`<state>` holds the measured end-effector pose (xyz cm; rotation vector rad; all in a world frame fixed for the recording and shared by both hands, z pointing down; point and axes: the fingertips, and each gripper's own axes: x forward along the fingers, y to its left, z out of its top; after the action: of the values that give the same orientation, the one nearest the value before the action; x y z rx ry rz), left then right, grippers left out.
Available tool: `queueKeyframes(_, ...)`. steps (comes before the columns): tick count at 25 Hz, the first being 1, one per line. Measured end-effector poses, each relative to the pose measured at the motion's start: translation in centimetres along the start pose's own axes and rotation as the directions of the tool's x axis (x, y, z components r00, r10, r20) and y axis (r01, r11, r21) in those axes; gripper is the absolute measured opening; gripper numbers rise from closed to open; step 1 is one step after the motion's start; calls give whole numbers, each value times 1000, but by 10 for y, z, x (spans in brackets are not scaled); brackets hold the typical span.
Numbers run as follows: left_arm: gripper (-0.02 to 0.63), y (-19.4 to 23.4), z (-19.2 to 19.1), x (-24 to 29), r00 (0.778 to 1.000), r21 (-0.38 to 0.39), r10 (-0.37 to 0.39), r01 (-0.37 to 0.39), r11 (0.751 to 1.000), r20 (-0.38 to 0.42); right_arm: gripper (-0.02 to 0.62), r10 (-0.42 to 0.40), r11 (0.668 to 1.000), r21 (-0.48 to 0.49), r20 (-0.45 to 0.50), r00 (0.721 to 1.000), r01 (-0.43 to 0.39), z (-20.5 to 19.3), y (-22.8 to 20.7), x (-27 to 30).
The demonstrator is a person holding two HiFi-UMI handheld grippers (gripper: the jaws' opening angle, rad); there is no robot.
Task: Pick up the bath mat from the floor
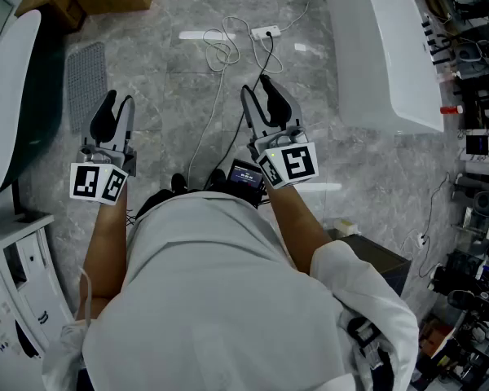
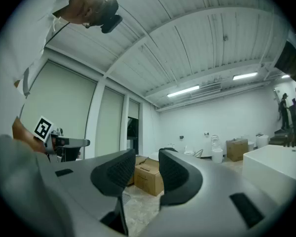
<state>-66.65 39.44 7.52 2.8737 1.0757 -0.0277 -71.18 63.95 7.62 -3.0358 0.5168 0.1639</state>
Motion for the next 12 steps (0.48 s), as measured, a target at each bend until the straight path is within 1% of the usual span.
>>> queueKeyframes(3,141,1,5,-4,1000,15,-2,1,1000,13,169,-4,1000,-9,0,1000,4,-1,2,-2)
queueKeyframes(6,141,3,6,-8,1000,34,-3,3,999,9,169,-10,1000,-6,-1,1000,10,-1,5,-1)
queueKeyframes(10,141,9,3,-16,1000,12,11,-11,1000,1,170,6,1000,15,43,999,-6,4,11,-2)
queueKeyframes(12,141,9,2,-16,1000,5,7,-7,1000,0,170,8,999,32,46,999,-9,2,9,-3)
